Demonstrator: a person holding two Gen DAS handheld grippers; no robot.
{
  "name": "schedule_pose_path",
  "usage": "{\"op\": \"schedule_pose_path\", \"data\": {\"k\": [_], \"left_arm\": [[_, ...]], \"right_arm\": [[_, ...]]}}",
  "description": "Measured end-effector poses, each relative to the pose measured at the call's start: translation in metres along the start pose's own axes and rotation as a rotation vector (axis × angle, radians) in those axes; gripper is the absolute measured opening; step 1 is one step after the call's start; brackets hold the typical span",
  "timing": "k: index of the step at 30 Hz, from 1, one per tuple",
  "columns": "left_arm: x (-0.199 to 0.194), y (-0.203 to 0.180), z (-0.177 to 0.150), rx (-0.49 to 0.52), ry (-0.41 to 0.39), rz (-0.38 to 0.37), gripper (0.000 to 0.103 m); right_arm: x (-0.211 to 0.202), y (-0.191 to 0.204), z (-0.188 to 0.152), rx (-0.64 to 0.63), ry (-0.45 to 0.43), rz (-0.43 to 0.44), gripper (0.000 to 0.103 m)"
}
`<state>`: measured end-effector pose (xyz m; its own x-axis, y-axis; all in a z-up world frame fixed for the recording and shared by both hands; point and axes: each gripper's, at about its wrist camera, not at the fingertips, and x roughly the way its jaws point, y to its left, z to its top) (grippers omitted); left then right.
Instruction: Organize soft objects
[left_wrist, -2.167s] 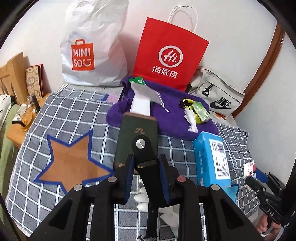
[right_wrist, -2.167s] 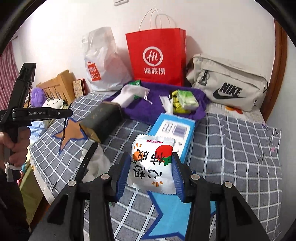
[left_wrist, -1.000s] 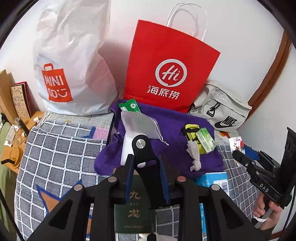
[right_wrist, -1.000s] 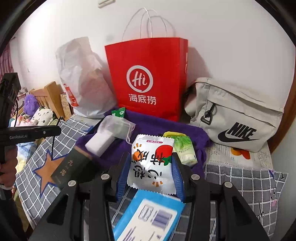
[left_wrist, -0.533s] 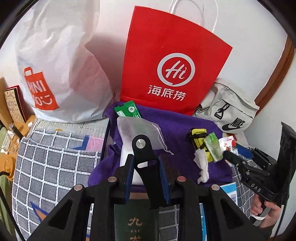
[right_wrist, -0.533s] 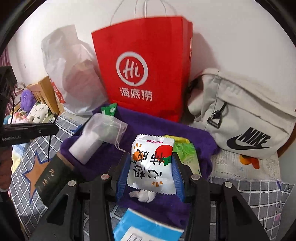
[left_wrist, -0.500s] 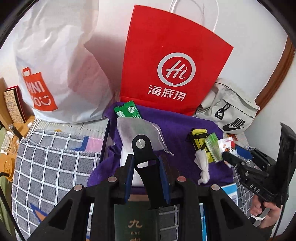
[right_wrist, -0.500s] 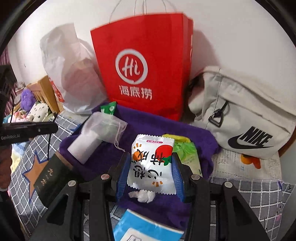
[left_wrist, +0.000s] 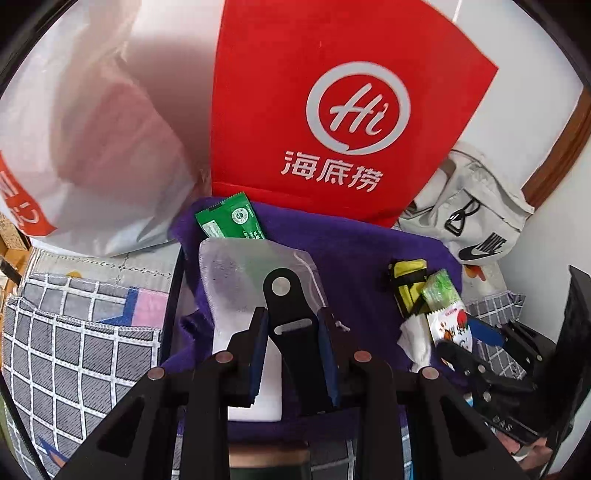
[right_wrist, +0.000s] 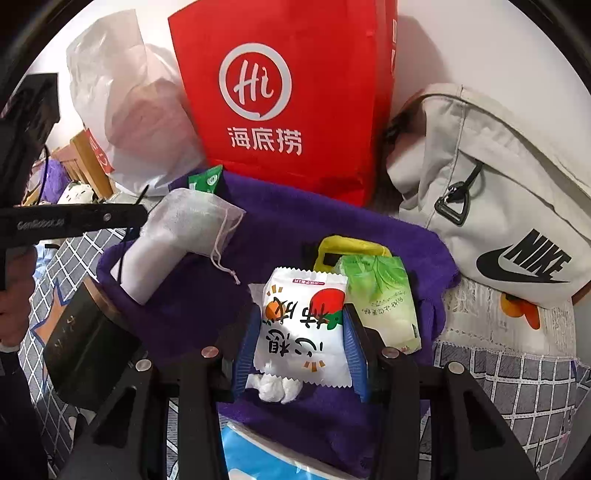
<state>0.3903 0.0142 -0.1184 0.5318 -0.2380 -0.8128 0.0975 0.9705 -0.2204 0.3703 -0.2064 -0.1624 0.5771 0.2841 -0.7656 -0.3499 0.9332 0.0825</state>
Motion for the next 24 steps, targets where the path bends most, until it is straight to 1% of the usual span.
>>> {"op": "schedule_pose_path", "data": {"k": [4,9,17,18,19,20,21,23,24], "left_arm": [[0.014,-0.001,0.003,0.012,0.025,-0.013,0.026],[0.024,0.0,0.003,0.005,0.035,-0.029,0.026],[0.032,0.001,0.001,0.003,0.072,-0.044,0.027],[0.033,0.0,0.001,0.004,0.072,-0.045,0.031],[0.031,0.0,0.001,0.005,0.071,-0.044,0.04],[0.03,0.001,0.001,0.005,0.067,-0.04,0.046],[0.027,0.001,0.001,0.004,0.058,-0.034,0.054],[0.017,0.002,0.001,0.004,0.032,-0.023,0.055],[0.012,0.003,0.0,-0.004,0.026,-0.019,0.055]], "right_arm": [[0.007,0.002,-0.001,-0.015,0.016,0.01,0.044],[0.017,0.006,-0.004,-0.037,0.041,0.014,0.044],[0.02,0.002,-0.003,-0.022,0.043,0.043,0.045],[0.02,0.002,-0.003,-0.02,0.043,0.047,0.047],[0.019,0.002,-0.002,-0.014,0.043,0.051,0.048],[0.018,0.002,-0.002,-0.007,0.04,0.057,0.053],[0.016,0.002,-0.001,0.0,0.034,0.065,0.057],[0.009,0.003,0.001,0.008,0.018,0.07,0.061],[0.004,0.005,0.002,0.008,0.009,0.066,0.062]]}}
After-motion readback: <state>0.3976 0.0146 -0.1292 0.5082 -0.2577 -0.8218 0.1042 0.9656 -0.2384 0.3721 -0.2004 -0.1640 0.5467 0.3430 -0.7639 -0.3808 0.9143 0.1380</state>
